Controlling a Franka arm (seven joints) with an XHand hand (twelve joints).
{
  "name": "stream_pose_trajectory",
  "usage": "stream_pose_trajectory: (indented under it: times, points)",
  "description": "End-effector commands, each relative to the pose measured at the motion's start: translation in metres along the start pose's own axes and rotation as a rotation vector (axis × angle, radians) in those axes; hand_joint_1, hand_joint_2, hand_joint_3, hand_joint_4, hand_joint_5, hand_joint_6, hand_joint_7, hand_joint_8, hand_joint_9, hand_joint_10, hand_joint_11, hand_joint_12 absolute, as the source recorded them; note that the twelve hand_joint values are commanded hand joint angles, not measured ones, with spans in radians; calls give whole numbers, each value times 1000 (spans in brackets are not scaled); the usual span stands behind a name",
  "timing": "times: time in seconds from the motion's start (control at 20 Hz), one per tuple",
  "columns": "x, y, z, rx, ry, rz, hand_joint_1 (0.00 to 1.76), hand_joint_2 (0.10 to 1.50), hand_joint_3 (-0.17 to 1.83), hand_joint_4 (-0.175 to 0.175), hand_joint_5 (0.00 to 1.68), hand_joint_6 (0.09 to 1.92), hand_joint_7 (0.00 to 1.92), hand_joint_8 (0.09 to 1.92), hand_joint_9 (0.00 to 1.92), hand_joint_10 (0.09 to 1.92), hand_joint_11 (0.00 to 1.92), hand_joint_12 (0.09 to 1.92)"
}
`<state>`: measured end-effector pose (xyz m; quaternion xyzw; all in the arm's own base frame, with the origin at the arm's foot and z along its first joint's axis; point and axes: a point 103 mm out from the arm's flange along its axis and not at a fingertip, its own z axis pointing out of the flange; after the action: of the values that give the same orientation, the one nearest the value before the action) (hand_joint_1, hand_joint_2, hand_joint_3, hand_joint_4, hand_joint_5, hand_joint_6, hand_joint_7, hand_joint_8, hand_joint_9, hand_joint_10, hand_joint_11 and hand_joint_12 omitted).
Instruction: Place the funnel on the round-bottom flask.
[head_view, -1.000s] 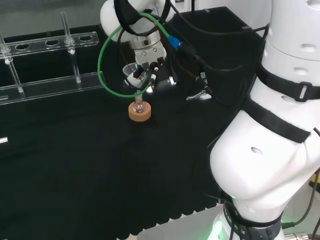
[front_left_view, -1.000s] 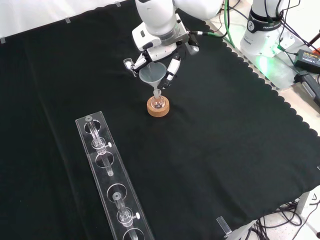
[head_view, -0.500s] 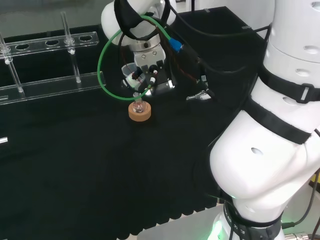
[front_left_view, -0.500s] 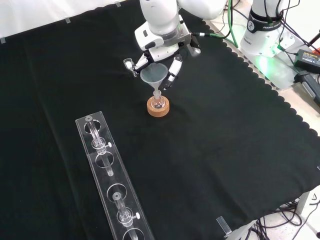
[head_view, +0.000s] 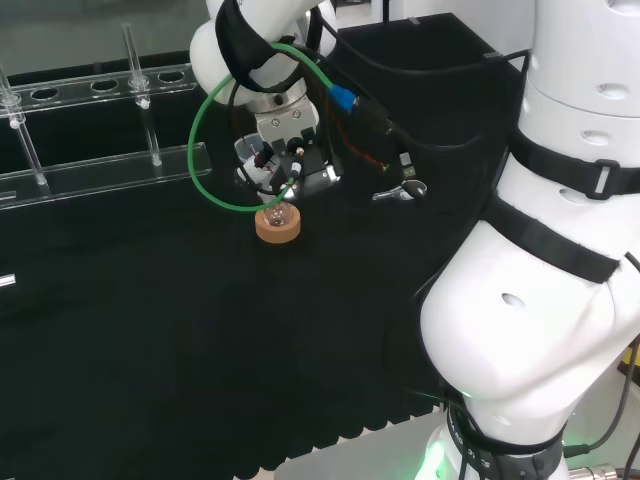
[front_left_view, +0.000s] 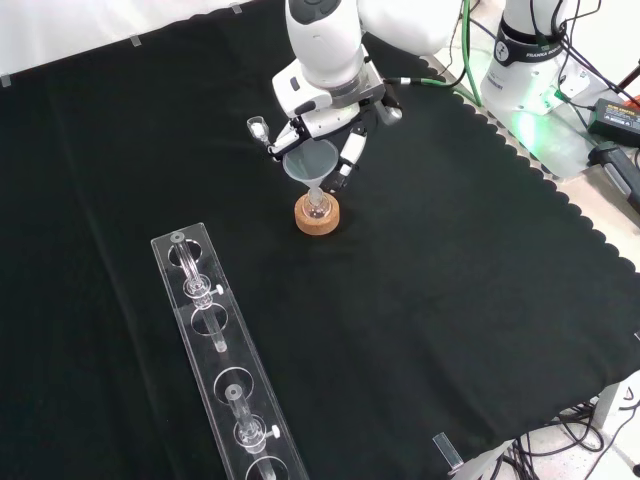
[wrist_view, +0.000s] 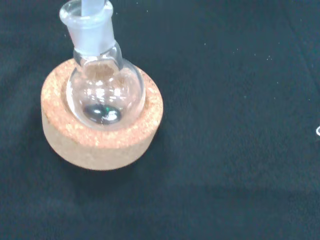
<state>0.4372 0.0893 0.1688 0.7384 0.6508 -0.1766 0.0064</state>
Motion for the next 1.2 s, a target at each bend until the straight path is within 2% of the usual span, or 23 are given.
stream_pose_trajectory:
  times: [0.05,0.1,0.15,0.25,0.7,0.8,1.2]
  points:
    - [13,5,1,5,-47,2,972,1080,363,-4,749,1440,1146,1582,1681,1284,1825,1114]
    - [16,5,-1,6,-49,4,972,1080,363,-4,749,1440,1146,1582,1681,1284,1825,1114]
    - [2,5,4,5,-35,5,972,1079,364,-3,749,1440,1147,1582,1682,1284,1825,1114]
    - [-4,4,6,7,-34,7,972,1078,366,-3,750,1440,1147,1582,1684,1284,1826,1114]
    - [4,6,3,19,-47,45,972,1072,378,-3,751,1441,1151,1580,1687,1283,1827,1113]
    - [-10,5,8,18,-33,44,972,1070,381,-3,751,1442,1152,1580,1686,1283,1828,1113]
    - [-14,3,8,12,-28,47,972,1064,395,-3,751,1444,1154,1578,1685,1284,1827,1112]
